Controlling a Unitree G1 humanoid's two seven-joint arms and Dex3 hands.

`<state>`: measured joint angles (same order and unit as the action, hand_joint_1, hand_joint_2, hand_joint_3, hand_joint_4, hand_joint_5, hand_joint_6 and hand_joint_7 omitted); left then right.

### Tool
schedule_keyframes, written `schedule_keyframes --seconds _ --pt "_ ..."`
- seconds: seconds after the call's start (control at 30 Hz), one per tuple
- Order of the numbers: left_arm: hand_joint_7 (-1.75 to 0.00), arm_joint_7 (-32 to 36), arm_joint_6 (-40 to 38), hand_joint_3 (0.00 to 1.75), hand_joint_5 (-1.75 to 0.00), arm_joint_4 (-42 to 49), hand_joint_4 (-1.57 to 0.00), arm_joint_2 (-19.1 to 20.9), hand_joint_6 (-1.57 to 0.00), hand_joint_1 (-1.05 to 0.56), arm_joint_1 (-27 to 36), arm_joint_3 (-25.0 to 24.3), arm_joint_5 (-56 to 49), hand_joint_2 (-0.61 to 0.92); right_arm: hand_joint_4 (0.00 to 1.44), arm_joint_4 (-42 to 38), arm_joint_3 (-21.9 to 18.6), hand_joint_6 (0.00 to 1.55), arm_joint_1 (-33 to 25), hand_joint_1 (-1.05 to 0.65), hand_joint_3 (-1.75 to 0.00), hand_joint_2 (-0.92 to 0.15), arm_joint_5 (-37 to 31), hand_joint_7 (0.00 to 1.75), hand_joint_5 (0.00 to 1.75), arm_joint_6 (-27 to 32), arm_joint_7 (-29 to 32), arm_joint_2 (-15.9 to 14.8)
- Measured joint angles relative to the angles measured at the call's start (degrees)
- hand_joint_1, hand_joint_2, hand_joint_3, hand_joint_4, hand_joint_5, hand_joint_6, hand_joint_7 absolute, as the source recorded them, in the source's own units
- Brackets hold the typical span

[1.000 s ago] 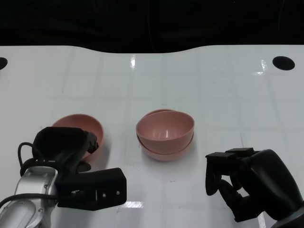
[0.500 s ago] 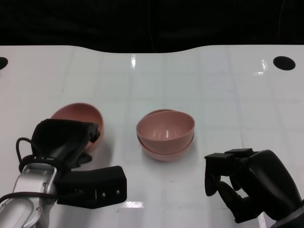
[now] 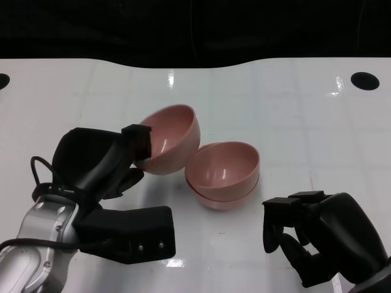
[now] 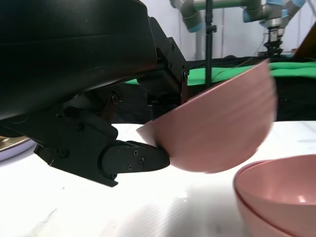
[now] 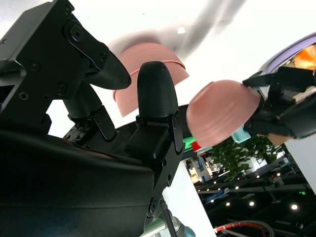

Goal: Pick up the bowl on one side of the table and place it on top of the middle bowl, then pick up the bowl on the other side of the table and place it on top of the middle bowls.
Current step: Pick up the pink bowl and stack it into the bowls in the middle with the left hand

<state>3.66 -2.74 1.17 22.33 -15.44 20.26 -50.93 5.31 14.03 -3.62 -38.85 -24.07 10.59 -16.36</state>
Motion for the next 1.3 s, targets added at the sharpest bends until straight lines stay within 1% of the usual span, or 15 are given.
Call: schedule_keyframes --seconds 0.43,0.57,0.63,0.67,0.7,0.73,0.77,0.8,0.87,0.93,1.0,1.03,1.1,1.13,1.3 --pt "-1.74 -0.6 3.2 1.04 -1.75 0.1 -0.94 -2.6 -0.68 -0.29 -6.5 0.8 0.3 0.5 1.02 -0.4 0.2 0.91 0.0 -0.07 -1.62 -0.12 0.0 1.51 1.75 -0.7 0.2 0.1" --pt "-1.65 -0.7 3.9 1.07 -1.75 0.9 -0.94 -3.2 -0.72 -0.28 -8.2 1.3 -0.2 0.46 1.01 -0.7 0.3 0.9 0.0 -0.06 -1.61 -0.11 0.0 1.51 1.75 -0.7 0.2 0.3" --pt "-1.55 -0.9 4.3 0.99 -1.75 1.6 -0.94 -3.6 -0.73 -0.29 -9.3 1.9 -0.2 0.47 1.01 -0.8 0.3 0.9 0.0 -0.06 -1.61 -0.11 0.0 1.51 1.75 -0.8 0.2 0.3" --pt "-1.43 -1.3 4.4 0.97 -1.75 1.9 -0.94 -3.9 -0.76 -0.3 -9.7 2.3 -0.2 0.48 1.01 -0.8 0.3 0.9 0.0 -0.06 -1.61 -0.11 0.0 1.51 1.75 -0.8 0.2 0.3" --pt "-1.09 -1.5 4.5 0.88 -1.75 2.0 -0.94 -4.0 -0.87 -0.3 -10.0 2.5 -0.2 0.52 1.0 -0.8 0.3 0.9 0.1 -0.06 -1.61 -0.12 0.0 1.51 1.75 -0.8 0.2 0.3" --pt "-0.88 -2.0 4.7 0.83 -1.75 2.2 -0.94 -4.2 -0.95 -0.3 -10.3 2.7 -0.2 0.54 1.0 -0.8 0.3 0.9 0.1 -0.05 -1.61 -0.12 0.0 1.51 1.75 -0.8 0.2 0.3" --pt "-0.86 -2.2 5.0 0.8 -1.75 2.4 -0.94 -4.3 -0.98 -0.29 -10.5 2.9 -0.1 0.55 1.0 -0.8 0.3 0.9 0.1 -0.05 -1.6 -0.12 0.0 1.51 1.75 -0.8 0.2 0.3" --pt "-1.2 -2.3 5.3 0.77 -1.75 2.5 -0.95 -4.4 -0.9 -0.29 -10.5 3.2 -0.1 0.54 1.0 -0.8 0.3 0.9 0.0 -0.05 -1.6 -0.12 0.0 1.51 1.75 -0.8 0.2 0.3" --pt "-1.48 -2.4 5.7 0.74 -1.75 3.0 -0.95 -4.8 -0.82 -0.28 -10.6 3.8 -0.2 0.54 1.0 -0.8 0.3 0.9 0.1 -0.05 -1.6 -0.12 0.0 1.51 1.75 -0.8 0.2 0.3" --pt "-1.54 -2.4 5.9 0.58 -1.75 3.5 -0.96 -5.1 -0.79 -0.31 -10.6 4.4 -0.2 0.65 1.0 -0.8 0.3 0.89 0.0 -0.06 -1.59 -0.13 0.0 1.51 1.75 -0.8 0.2 0.3" --pt "-1.58 -2.4 6.0 0.51 -1.75 4.0 -0.96 -5.5 -0.78 -0.31 -10.6 4.9 -0.2 0.71 1.0 -0.8 0.3 0.89 0.0 -0.06 -1.59 -0.13 0.0 1.51 1.75 -0.8 0.2 0.3" --pt "-1.56 -2.4 6.1 0.7 -1.75 4.3 -0.95 -5.7 -0.79 -0.28 -10.6 5.0 -0.1 0.67 1.0 -0.8 0.3 0.89 0.0 -0.06 -1.59 -0.13 0.0 1.51 1.75 -0.8 0.2 0.3" --pt "-1.49 -2.6 6.6 0.89 -1.75 4.9 -0.95 -6.0 -0.81 -0.26 -10.6 5.2 0.3 0.6 1.0 -0.8 0.3 0.89 0.0 -0.06 -1.58 -0.13 -0.1 1.52 1.75 -0.8 0.2 0.3" --pt "-1.57 -2.7 7.2 1.02 -1.75 5.3 -0.95 -6.1 -0.79 -0.25 -10.6 5.3 1.1 0.54 1.0 -0.8 0.3 0.89 0.0 -0.06 -1.58 -0.13 -0.1 1.52 1.75 -0.8 0.2 0.3" --pt "-1.74 -2.9 9.0 1.16 -1.75 7.8 -0.95 -6.6 -0.72 -0.25 -10.1 5.6 3.6 0.49 1.0 -0.8 0.5 0.89 0.0 -0.05 -1.58 -0.13 -0.3 1.53 1.75 -0.8 0.2 0.4"
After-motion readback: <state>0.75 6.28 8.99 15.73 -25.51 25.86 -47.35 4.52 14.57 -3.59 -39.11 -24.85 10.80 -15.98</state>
